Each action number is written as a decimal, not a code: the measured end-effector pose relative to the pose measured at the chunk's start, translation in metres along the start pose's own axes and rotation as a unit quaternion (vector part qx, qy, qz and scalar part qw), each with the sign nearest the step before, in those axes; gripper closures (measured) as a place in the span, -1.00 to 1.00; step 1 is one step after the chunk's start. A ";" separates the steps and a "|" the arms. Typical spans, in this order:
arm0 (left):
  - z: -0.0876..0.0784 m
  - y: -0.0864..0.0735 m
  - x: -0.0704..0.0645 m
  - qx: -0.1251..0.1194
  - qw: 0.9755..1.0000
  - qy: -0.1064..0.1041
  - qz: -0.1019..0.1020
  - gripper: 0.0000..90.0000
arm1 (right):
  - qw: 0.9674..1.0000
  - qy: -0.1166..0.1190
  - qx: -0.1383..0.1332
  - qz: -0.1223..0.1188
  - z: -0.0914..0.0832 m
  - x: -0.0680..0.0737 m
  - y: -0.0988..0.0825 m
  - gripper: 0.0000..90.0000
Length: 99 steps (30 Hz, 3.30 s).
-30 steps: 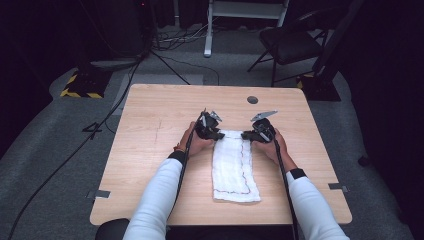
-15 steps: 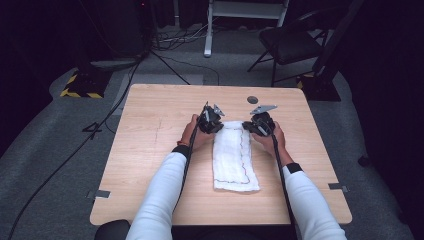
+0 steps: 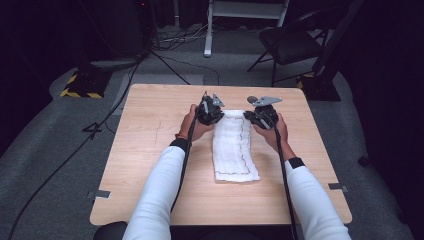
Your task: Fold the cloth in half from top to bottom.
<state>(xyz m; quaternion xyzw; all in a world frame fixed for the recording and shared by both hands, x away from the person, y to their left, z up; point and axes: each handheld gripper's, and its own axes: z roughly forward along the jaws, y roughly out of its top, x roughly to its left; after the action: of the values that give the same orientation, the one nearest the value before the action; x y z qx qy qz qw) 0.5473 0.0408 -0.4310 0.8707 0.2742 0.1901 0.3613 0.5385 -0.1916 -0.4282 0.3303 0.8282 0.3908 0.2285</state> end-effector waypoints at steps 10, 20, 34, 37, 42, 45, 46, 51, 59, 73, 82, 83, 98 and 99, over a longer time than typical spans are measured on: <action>-0.023 -0.002 -0.017 -0.018 0.999 -0.027 0.025 0.86 | 1.000 0.014 -0.018 -0.013 -0.025 0.005 0.000 0.90; -0.037 -0.020 -0.030 -0.033 0.996 -0.070 0.042 0.85 | 0.998 0.059 -0.024 -0.024 -0.042 0.015 -0.021 0.90; -0.060 -0.058 -0.071 -0.042 0.989 -0.126 0.067 0.84 | 0.989 0.130 -0.021 -0.063 -0.075 0.043 -0.054 0.90; -0.063 -0.065 -0.081 -0.036 0.987 -0.133 0.081 0.84 | 0.987 0.143 -0.011 -0.071 -0.079 0.051 -0.062 0.90; -0.069 -0.080 -0.103 -0.036 0.986 -0.136 0.090 0.83 | 0.985 0.151 0.002 -0.086 -0.088 0.065 -0.075 0.89; -0.069 -0.087 -0.115 -0.022 0.985 -0.137 0.098 0.81 | 0.983 0.156 0.009 -0.093 -0.093 0.072 -0.083 0.89; -0.069 -0.089 -0.117 -0.019 0.985 -0.140 0.099 0.81 | 0.983 0.159 0.012 -0.092 -0.093 0.073 -0.086 0.89; -0.068 -0.097 -0.126 -0.007 0.984 -0.147 0.105 0.80 | 0.980 0.169 0.029 -0.097 -0.094 0.080 -0.100 0.88; -0.067 -0.107 -0.135 0.011 0.981 -0.158 0.112 0.79 | 0.979 0.174 0.049 -0.097 -0.095 0.085 -0.116 0.82; -0.094 -0.115 -0.133 -0.006 0.984 -0.144 0.105 0.47 | 0.989 0.132 0.009 -0.070 -0.127 0.074 -0.111 0.14; -0.075 -0.091 -0.117 -0.021 0.993 -0.100 0.050 -0.04 | 0.995 0.084 0.023 -0.055 -0.102 0.070 -0.093 -0.16; -0.071 -0.088 -0.117 -0.017 0.994 -0.099 0.049 -0.08 | 0.994 0.082 0.032 -0.060 -0.096 0.071 -0.092 -0.17; -0.050 -0.098 -0.129 0.036 0.992 -0.098 0.067 -0.20 | 0.986 0.123 0.083 -0.073 -0.074 0.087 -0.110 -0.03; -0.051 -0.098 -0.130 0.035 0.992 -0.099 0.069 -0.19 | 0.986 0.125 0.083 -0.075 -0.075 0.088 -0.111 -0.03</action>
<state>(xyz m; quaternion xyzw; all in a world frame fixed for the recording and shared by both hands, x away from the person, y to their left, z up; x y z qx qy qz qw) 0.3862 0.0455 -0.4865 0.9143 0.1831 0.1174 0.3417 0.3901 -0.2176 -0.4834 0.2333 0.9022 0.3410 0.1239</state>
